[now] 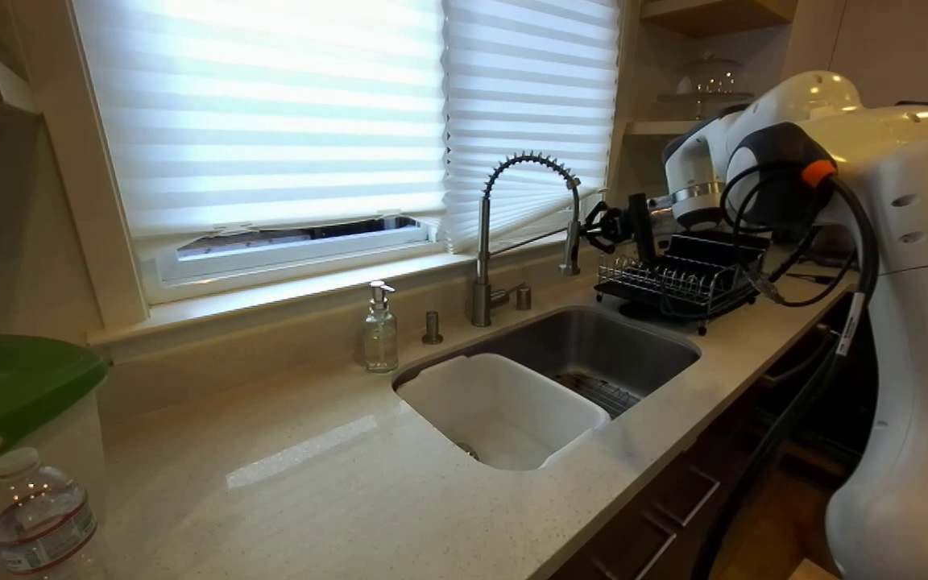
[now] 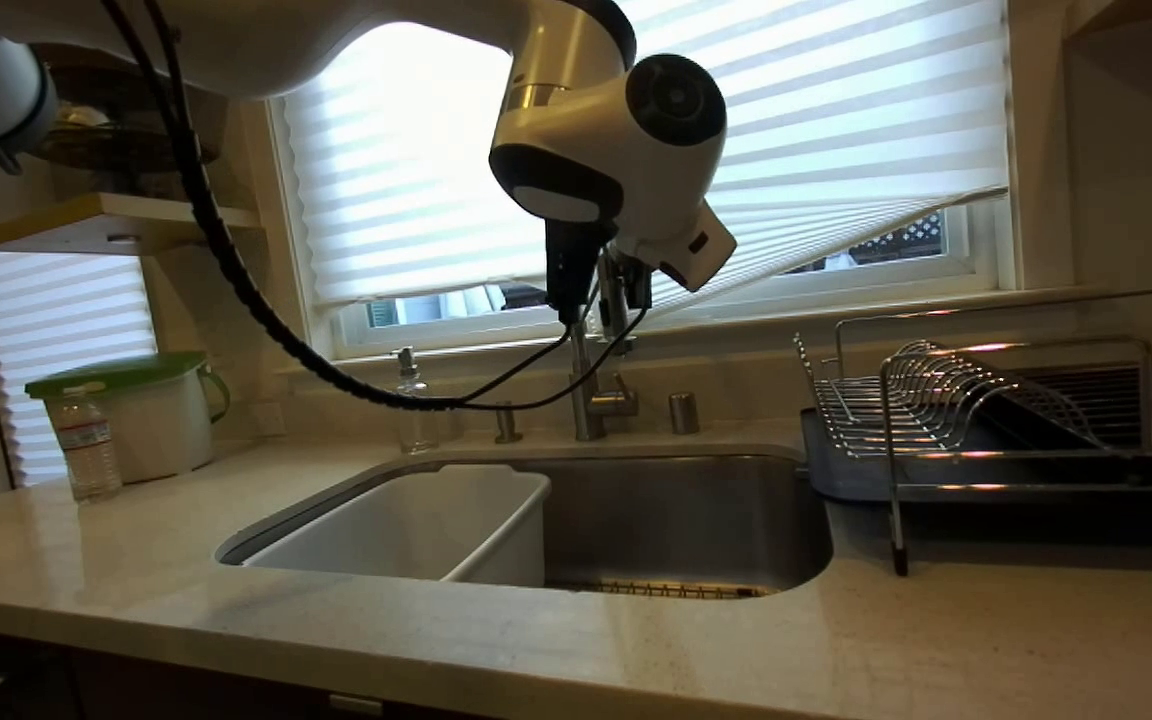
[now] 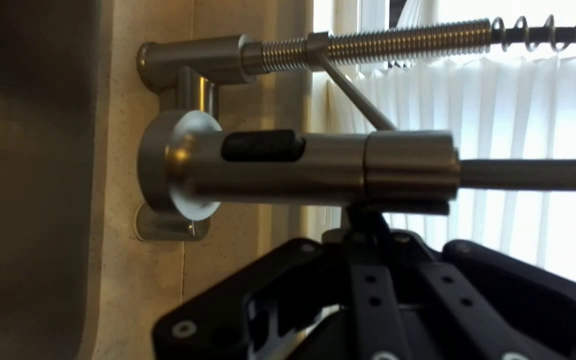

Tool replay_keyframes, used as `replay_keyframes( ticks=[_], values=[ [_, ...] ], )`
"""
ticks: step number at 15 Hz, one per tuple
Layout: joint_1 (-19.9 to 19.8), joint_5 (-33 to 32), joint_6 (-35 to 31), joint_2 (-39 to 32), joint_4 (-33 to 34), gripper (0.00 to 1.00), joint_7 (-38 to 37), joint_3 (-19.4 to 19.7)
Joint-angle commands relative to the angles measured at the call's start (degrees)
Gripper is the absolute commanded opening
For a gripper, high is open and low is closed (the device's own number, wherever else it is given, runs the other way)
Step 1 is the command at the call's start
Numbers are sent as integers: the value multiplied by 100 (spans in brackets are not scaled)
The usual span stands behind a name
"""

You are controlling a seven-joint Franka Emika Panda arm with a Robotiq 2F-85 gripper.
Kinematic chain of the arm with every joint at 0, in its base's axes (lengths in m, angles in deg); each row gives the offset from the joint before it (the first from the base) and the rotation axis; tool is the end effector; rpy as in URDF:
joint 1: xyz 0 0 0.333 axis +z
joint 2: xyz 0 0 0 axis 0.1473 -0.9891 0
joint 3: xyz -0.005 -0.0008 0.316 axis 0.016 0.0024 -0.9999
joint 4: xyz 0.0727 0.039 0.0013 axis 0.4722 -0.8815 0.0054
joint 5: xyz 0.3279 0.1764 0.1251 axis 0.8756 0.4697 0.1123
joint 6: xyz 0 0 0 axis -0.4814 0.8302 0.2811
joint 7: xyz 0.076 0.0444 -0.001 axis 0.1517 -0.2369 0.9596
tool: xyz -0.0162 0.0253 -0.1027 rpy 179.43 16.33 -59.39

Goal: Move the tap nozzle to the left

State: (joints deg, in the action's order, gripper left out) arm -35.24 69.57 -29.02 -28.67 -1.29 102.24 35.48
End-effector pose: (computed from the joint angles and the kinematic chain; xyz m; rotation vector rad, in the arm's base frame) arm 0.5933 -0.4039 0.4466 -1.6379 1.0449 -0.6549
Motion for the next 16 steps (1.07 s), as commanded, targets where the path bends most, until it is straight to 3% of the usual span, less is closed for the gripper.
replay_keyframes(
  ticks=[1,9,13,16],
  values=[
    [-108,-527,853,241,-202,0,117,25],
    [-4,-1788,2233,566,-312,0,610,79],
    [242,-2042,2019,853,-737,0,1194,-31],
    [480,-1778,1499,1093,-1233,0,1720,-142]
  ],
)
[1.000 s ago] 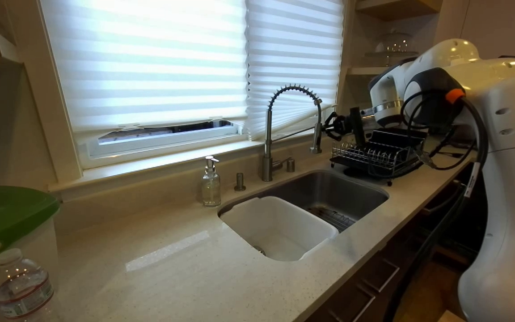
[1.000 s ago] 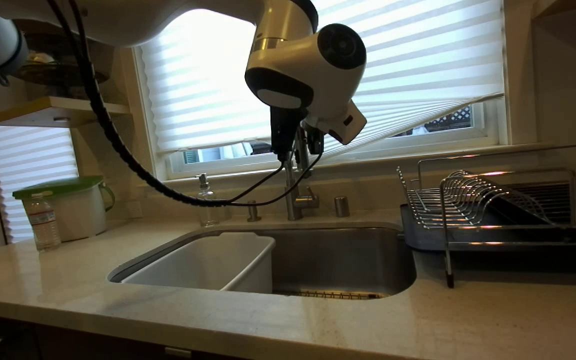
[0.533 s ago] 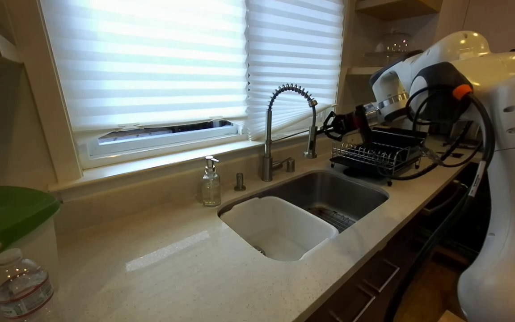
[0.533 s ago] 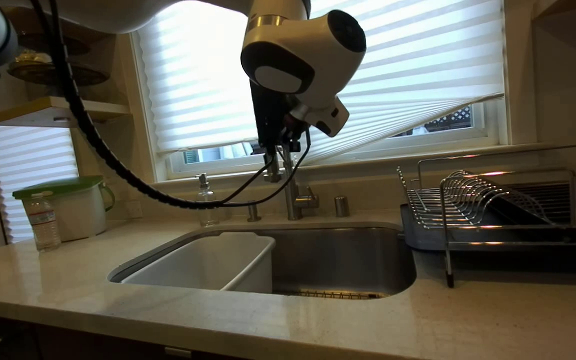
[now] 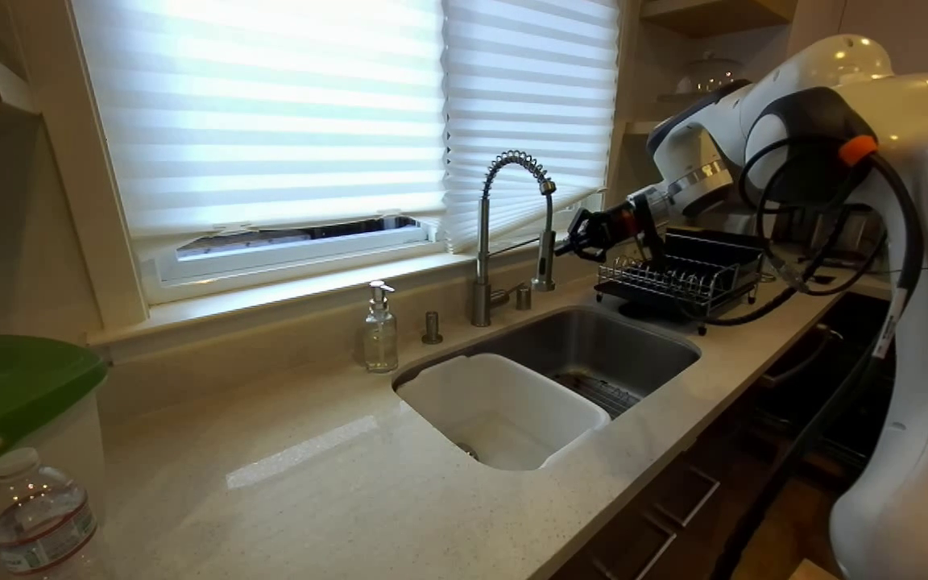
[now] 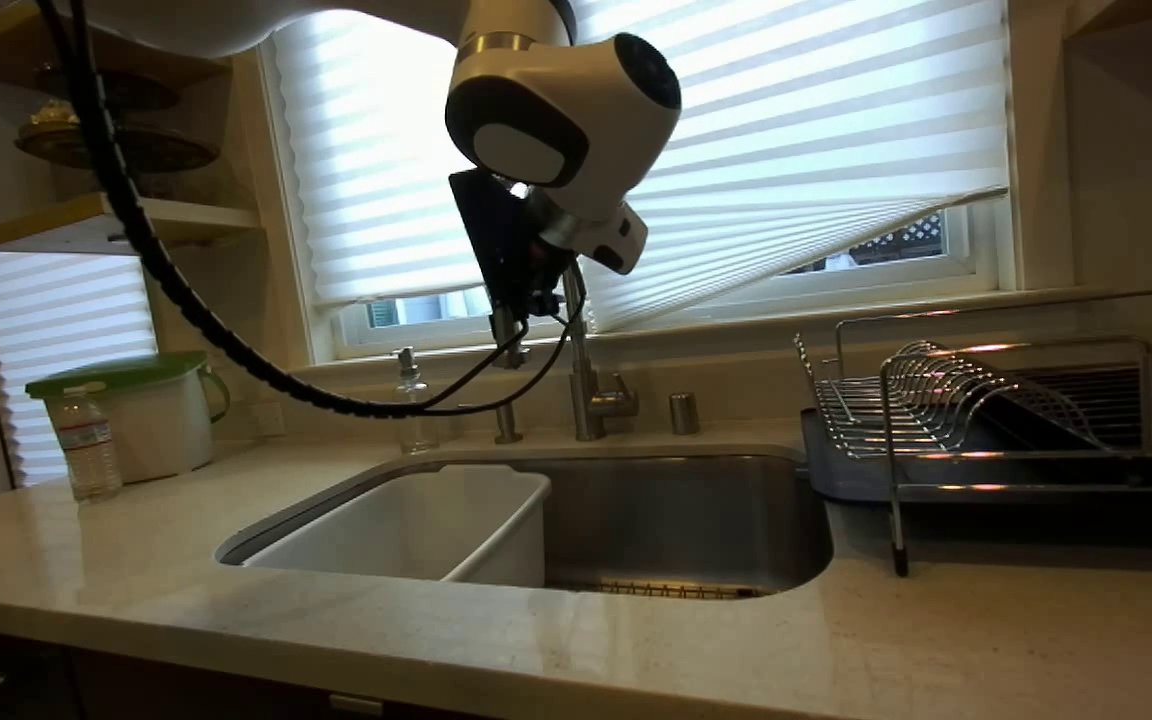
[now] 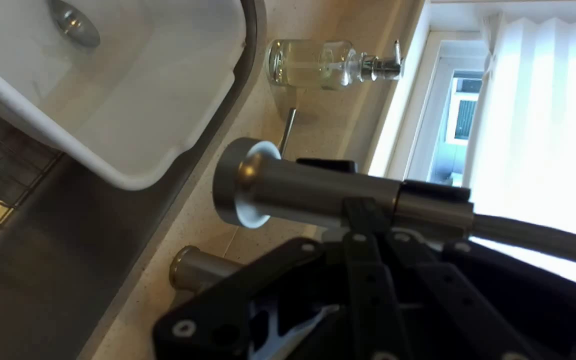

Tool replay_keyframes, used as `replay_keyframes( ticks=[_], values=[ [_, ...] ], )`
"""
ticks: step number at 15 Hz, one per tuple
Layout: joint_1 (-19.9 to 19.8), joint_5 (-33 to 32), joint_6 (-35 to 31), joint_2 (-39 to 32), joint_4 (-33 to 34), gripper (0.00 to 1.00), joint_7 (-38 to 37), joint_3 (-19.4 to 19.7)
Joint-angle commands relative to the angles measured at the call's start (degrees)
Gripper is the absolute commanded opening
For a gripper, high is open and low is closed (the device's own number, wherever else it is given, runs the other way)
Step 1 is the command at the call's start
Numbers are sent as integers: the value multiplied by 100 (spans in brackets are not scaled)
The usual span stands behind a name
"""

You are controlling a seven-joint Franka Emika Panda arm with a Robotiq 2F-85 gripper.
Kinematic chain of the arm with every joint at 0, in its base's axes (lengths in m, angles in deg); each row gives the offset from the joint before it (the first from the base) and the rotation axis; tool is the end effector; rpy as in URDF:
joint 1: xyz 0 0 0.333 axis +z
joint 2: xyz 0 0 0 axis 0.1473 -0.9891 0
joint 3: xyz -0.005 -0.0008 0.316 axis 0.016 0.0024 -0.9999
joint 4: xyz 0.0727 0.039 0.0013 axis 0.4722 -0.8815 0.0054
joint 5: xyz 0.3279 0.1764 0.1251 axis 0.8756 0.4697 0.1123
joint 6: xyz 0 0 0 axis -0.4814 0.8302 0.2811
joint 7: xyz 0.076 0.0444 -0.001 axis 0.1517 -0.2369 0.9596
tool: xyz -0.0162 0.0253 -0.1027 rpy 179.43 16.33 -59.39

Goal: Move the tap nozzle to the left

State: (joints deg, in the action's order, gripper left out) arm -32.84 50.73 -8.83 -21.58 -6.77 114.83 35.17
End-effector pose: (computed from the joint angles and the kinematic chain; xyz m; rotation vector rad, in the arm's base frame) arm 0.5695 -0.3189 0.4603 -1.9928 0.5176 -0.3678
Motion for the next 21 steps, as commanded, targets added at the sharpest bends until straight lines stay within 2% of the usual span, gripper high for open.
replay_keyframes(
  ticks=[1,7,13,15,20,21],
  values=[
    [309,224,-707,456,-854,0,635,-158],
    [750,1150,-1820,796,-1684,0,1553,-420],
    [1113,1540,-2174,1133,-2214,0,1660,-548],
    [1208,1459,-2368,1261,-2353,0,1658,-534],
    [1155,708,-3621,1772,-2676,0,1440,-288],
    [1109,221,-3751,1893,-2728,21,1243,-203]
  ],
)
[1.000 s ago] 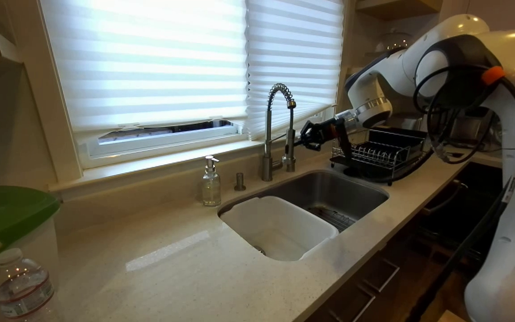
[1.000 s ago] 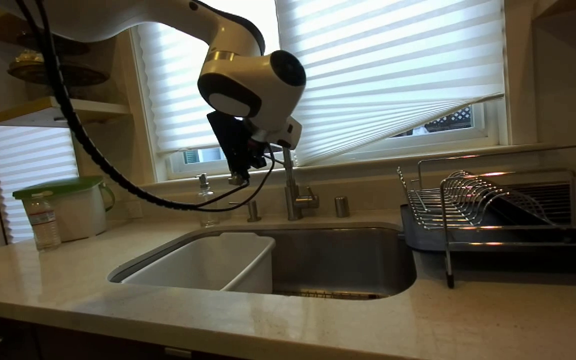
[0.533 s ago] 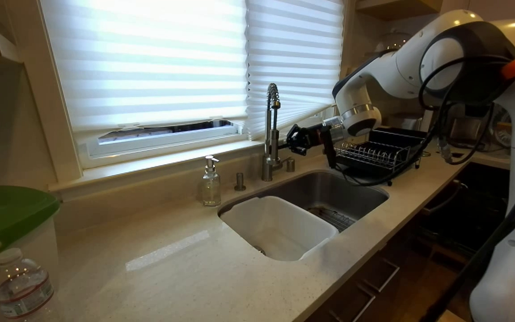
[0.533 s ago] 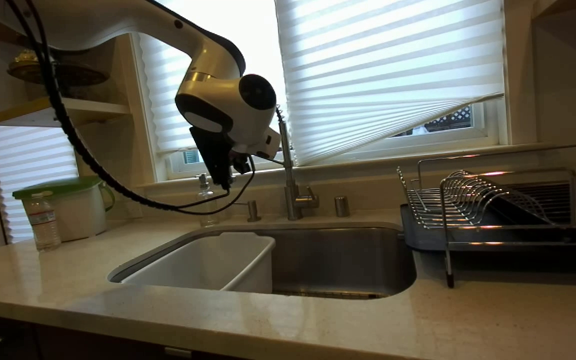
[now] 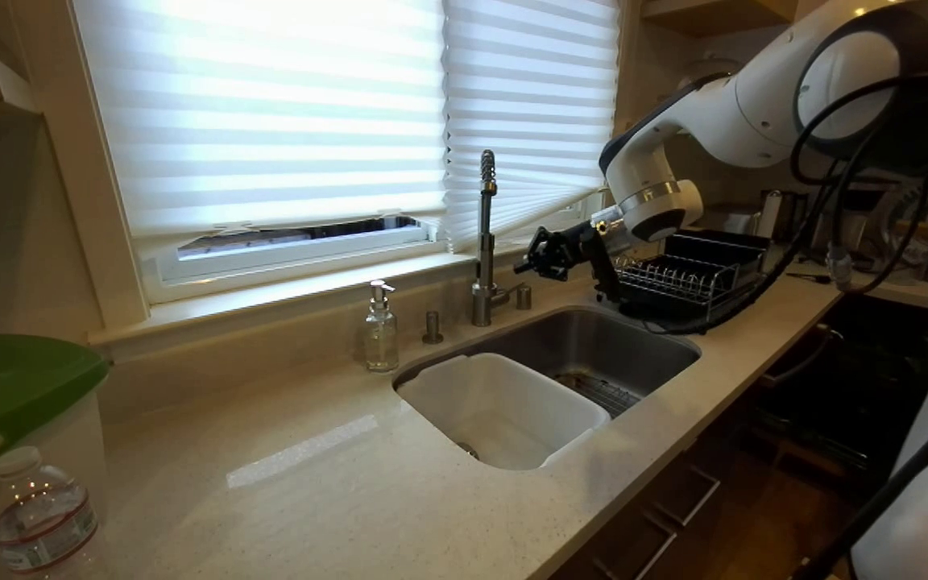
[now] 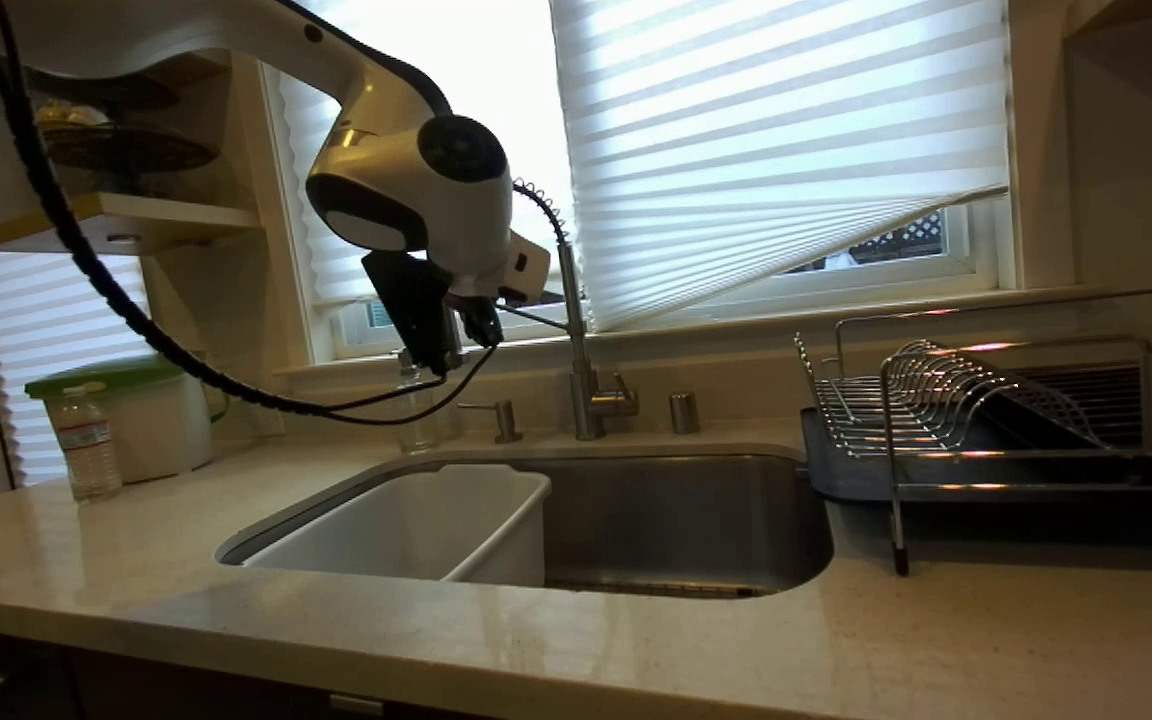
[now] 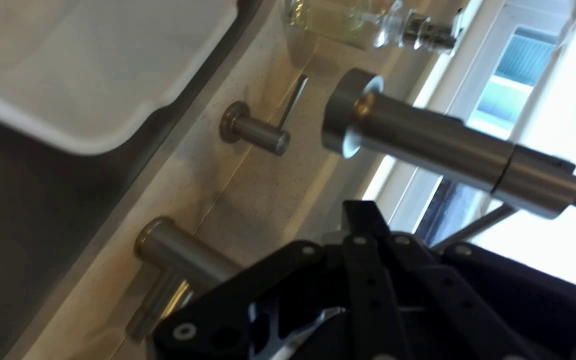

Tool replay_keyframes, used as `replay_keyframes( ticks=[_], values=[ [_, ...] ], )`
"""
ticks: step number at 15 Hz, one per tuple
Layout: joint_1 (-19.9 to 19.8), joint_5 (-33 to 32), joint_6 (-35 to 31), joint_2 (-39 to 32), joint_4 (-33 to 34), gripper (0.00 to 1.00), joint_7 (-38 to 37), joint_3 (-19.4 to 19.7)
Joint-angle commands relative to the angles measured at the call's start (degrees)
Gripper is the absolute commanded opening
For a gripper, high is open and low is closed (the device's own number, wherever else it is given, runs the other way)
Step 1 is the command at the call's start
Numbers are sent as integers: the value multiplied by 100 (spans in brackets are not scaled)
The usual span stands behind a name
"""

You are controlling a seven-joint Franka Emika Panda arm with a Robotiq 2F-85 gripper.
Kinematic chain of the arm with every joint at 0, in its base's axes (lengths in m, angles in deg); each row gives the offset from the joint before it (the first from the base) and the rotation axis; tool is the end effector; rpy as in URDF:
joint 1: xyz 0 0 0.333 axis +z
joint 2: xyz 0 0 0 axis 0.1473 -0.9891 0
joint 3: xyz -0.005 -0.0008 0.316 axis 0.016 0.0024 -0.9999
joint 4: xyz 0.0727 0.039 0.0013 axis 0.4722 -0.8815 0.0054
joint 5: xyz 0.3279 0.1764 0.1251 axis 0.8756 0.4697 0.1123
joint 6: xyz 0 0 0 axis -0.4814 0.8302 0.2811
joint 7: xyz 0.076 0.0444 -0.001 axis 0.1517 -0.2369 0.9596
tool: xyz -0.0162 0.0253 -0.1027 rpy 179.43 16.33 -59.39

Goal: Move the tap nozzle to the left

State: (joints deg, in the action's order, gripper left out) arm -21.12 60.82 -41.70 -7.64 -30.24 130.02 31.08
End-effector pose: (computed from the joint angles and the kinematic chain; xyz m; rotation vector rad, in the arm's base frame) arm 0.5635 -0.2063 0.4318 -2.0653 0.5554 -0.7421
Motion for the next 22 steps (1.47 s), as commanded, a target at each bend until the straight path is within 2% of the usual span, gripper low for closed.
replay_keyframes(
  ticks=[1,6,10,11,13,14,16,18,22],
  values=[
    [-144,-1321,-397,627,-430,27,-486,300],
    [-404,-3736,-70,1055,-642,63,-1143,596],
    [-491,-5613,448,1507,-617,94,-1796,581],
    [-692,-6074,685,1661,-581,99,-1971,371],
    [-737,-7006,1159,1992,-503,100,-2375,272],
    [-569,-7465,1380,2152,-445,100,-2562,384],
    [-523,-8176,2009,2420,-305,100,-2613,300],
    [-404,-8433,2525,2656,-222,100,-2380,290],
    [-65,-8366,3054,3145,-368,100,-1782,339]
  ],
)
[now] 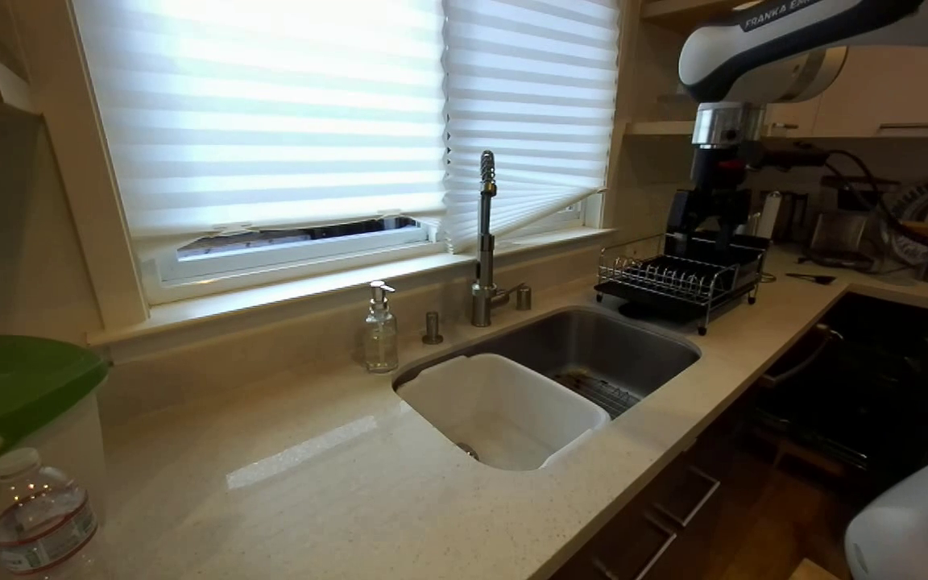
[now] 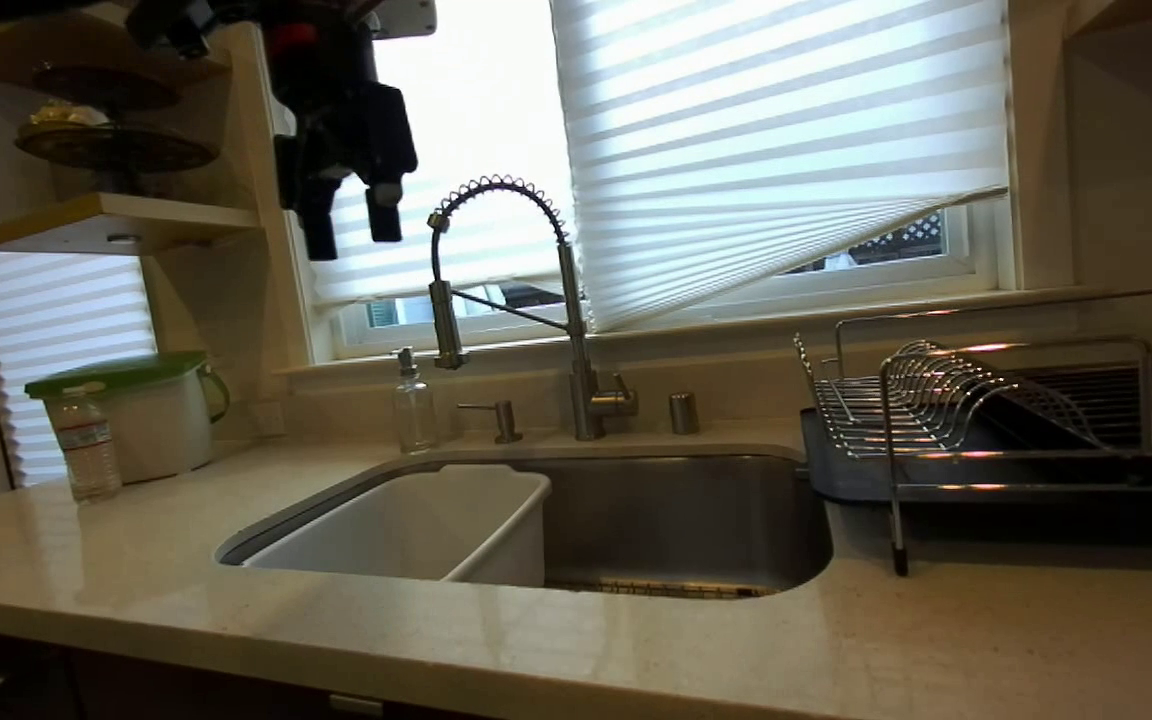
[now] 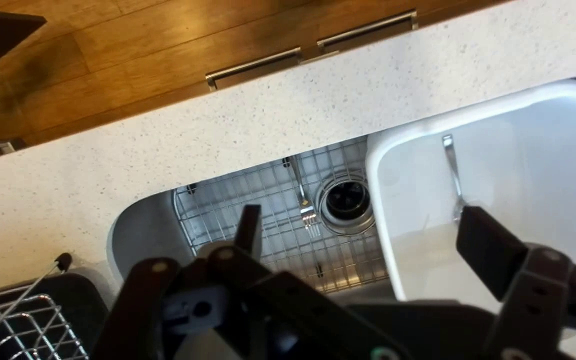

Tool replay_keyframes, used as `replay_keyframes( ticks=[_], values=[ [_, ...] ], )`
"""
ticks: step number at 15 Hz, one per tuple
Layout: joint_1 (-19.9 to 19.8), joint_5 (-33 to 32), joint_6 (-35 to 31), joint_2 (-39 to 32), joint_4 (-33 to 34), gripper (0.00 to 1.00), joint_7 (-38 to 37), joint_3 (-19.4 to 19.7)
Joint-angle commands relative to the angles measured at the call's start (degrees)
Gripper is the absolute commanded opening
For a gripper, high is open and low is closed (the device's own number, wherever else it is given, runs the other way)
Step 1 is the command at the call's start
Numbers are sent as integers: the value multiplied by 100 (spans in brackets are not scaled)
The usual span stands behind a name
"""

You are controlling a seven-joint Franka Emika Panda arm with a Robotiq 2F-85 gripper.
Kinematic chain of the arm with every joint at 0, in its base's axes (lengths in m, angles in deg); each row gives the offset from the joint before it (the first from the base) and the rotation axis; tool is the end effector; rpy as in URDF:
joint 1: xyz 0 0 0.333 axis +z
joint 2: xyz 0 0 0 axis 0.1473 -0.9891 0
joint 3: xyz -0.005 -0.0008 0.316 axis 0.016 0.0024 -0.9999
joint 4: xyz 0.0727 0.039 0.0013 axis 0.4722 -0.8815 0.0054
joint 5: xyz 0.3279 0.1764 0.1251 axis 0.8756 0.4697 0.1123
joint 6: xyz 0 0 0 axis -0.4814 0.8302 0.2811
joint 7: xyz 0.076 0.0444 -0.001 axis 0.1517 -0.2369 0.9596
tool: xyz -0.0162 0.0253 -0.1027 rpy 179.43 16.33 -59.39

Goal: Move the tap nozzle to the left

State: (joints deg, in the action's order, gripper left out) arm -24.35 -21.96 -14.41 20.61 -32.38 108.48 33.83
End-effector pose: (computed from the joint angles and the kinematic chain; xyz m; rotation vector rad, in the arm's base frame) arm 0.3732 -0.2441 0.5939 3.1218 -0.2609 0.0280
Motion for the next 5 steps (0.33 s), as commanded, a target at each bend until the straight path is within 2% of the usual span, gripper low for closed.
replay_keyframes(
  ticks=[1,2,3,5],
  values=[
    [376,108,411,428,-199,100,658,150],
    [485,261,568,478,-182,100,929,224],
    [395,40,389,260,-23,100,488,143],
    [497,112,516,361,-38,100,714,189]
  ],
)
